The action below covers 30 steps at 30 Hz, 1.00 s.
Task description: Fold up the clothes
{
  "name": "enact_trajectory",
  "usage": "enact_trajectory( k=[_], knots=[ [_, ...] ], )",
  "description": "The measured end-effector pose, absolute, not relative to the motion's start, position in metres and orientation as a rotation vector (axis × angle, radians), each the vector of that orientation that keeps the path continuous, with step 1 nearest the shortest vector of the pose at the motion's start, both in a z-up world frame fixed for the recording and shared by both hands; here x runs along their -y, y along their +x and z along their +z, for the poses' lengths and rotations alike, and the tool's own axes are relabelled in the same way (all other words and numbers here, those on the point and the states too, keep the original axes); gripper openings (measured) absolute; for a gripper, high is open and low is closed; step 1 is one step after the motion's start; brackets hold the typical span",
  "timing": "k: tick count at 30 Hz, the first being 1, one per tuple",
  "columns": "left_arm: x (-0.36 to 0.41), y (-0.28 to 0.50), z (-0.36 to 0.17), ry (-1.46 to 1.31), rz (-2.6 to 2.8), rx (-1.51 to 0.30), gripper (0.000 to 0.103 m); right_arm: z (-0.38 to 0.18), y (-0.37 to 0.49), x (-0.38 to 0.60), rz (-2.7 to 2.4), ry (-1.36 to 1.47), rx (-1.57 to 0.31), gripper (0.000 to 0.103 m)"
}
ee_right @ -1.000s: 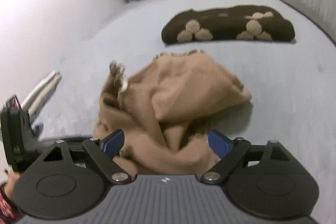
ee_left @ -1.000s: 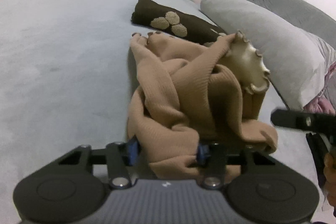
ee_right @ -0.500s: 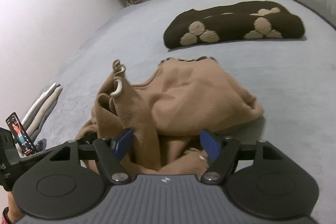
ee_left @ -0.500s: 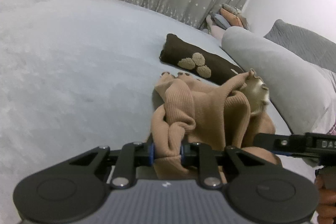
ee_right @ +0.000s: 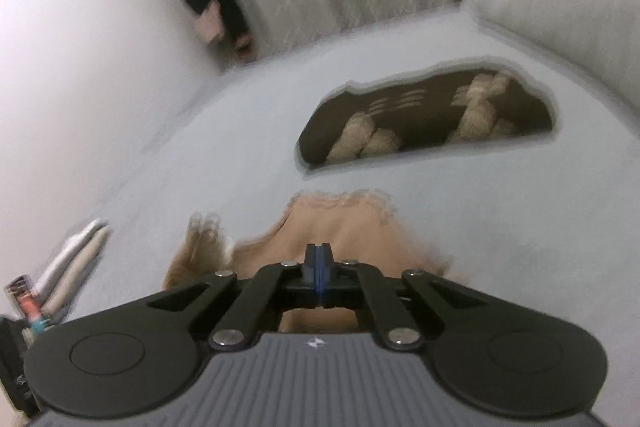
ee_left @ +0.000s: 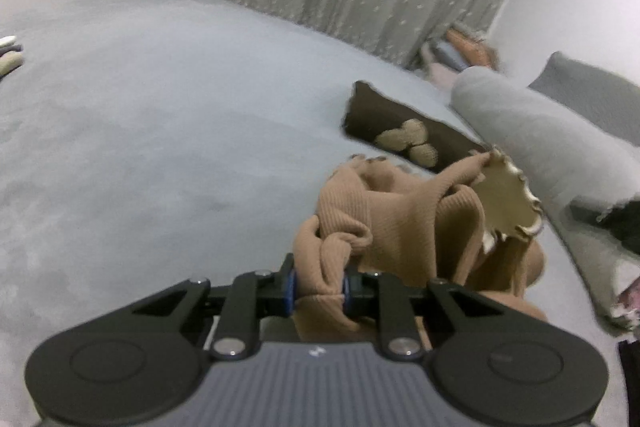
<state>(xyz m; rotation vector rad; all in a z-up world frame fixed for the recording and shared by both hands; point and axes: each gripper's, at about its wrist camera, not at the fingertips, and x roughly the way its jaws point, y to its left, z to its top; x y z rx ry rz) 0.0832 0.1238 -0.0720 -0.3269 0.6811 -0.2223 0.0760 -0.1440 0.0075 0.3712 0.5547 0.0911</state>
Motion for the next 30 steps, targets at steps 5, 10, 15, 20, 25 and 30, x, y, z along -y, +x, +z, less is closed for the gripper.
enact_trajectory(
  k=[5, 10, 15, 20, 25, 30],
  knots=[
    [-0.133, 0.085, -0.076, -0.381, -0.231, -0.703, 0.027, 0.045, 0.076, 0.157, 0.125, 0.371, -0.512, 0.006],
    [-0.133, 0.079, -0.07, -0.377, -0.233, -0.675, 0.068, 0.038, 0.075, 0.14, 0.135, 0.286, -0.565, 0.048],
    [-0.133, 0.065, -0.057, -0.354, -0.277, -0.56, 0.074, 0.011, 0.078, 0.143, 0.089, 0.27, -0.629, 0.055],
    [-0.115, 0.071, -0.06, -0.298, -0.356, -0.578, 0.074, -0.02, 0.089, 0.152, 0.04, 0.299, -0.713, 0.057],
    [-0.104, 0.065, -0.056, -0.219, -0.358, -0.512, 0.072, -0.049, 0.103, 0.16, 0.013, 0.346, -0.776, 0.06],
    [-0.098, 0.071, -0.059, -0.193, -0.412, -0.48, 0.069, -0.061, 0.111, 0.164, 0.026, 0.41, -0.776, 0.065]
  ],
)
